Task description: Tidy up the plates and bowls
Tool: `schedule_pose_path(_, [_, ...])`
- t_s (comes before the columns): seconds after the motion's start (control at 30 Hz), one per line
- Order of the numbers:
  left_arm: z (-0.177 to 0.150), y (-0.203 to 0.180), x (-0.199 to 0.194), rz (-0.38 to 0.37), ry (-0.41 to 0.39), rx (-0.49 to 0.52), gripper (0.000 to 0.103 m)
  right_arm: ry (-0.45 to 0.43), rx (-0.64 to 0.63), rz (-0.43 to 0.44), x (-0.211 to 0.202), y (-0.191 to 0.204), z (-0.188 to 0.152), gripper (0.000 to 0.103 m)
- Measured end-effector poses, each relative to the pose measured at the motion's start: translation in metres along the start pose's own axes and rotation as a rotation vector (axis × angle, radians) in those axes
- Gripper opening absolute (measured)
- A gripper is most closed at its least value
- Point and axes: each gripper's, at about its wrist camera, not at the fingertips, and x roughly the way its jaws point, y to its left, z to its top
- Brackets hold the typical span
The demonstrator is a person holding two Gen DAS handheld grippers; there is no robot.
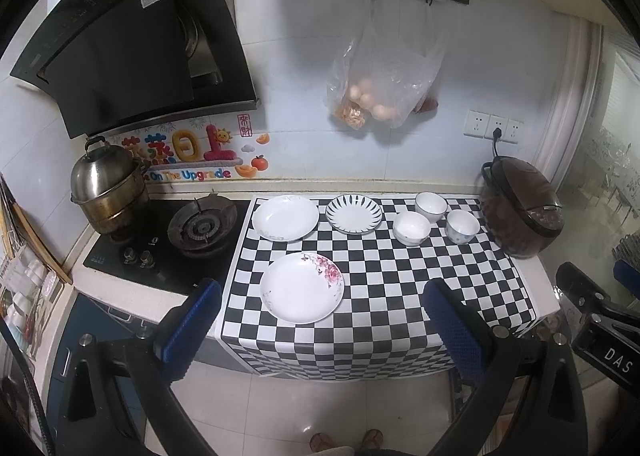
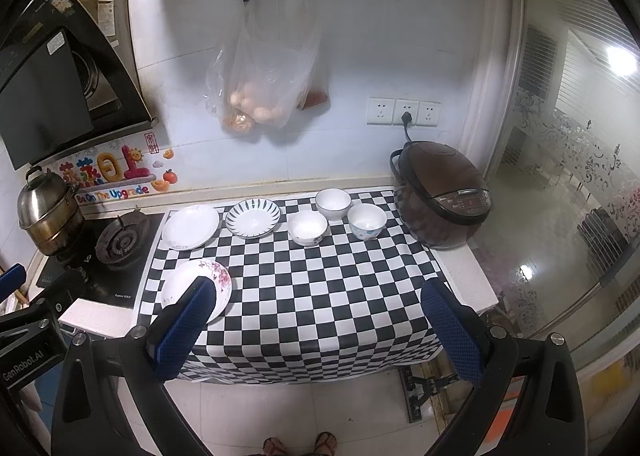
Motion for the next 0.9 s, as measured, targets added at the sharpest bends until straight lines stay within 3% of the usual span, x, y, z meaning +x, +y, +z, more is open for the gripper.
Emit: schedule_pose_path(0.9, [0.013, -0.004, -0.007, 0.004, -0.012, -0.003, 0.103, -0.01, 0.001, 0.0, -0.004, -0.003, 0.001, 0.103])
